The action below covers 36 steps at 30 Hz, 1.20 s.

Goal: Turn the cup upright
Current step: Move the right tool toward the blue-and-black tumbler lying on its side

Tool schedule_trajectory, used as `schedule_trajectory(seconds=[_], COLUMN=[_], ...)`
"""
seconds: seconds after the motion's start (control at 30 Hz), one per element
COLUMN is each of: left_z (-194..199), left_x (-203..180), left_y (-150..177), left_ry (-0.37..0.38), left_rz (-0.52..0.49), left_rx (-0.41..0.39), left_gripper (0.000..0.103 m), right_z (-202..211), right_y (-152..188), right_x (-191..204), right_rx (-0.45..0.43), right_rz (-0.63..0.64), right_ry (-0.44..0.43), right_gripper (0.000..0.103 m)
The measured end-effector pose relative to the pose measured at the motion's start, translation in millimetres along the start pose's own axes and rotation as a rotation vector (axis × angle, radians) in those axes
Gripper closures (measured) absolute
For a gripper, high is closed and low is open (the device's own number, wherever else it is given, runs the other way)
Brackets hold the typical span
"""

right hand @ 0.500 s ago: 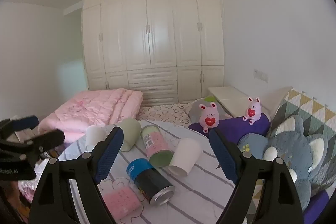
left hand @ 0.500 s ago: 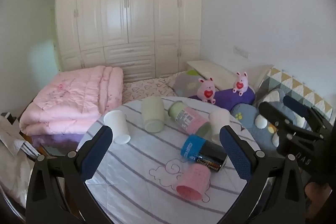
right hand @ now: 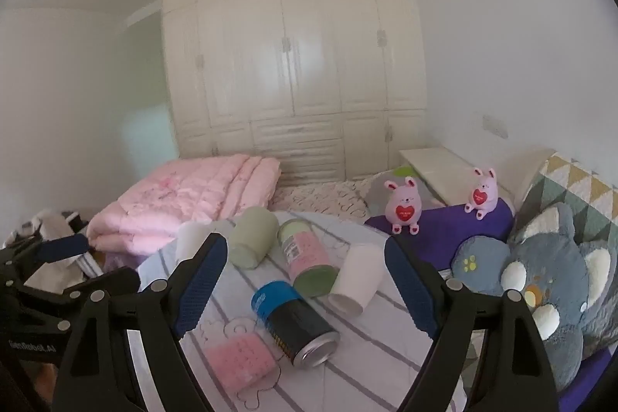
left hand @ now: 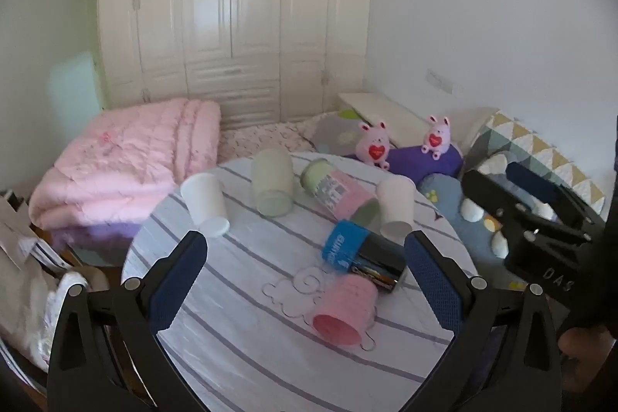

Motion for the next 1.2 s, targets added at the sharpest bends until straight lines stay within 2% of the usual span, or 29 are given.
schedule_trajectory(seconds=[0.2,0.33,0.73,1.2], left_z=[1,1,-9,-16], left_x=[2,-2,2,6], left_y=[2,3,11,16], left_ry=[0.038,0.044,0.043,0.035], left_rz=[0.050,0.054,0.056,0.040], left_rx=[0.028,0.028,0.059,0.071], left_gripper=[0.000,0.000,0.000,0.000], right_z=[-2,1,-7,-14], right_y=[11,10,11,15], right_x=[-8,-16,-4,2], right_rx=[0.068,0.055,0.072,0.093], right_rz=[-0.028,-0.056,0.025,0.054], right_ry=[-0.003,0.005,0.046,0.047], right_gripper=[0.018,0.018,0.018,0.018])
Point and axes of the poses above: each gripper's, at about its wrist camera, not at the fingertips, and z roughly against the way its jaws point, x to its left, y to its underside, the point moved 7 cm from there along -z, roughly the way its jaws point, and after that the axes turned 2 degrees about -z, right-handed, at the moved point
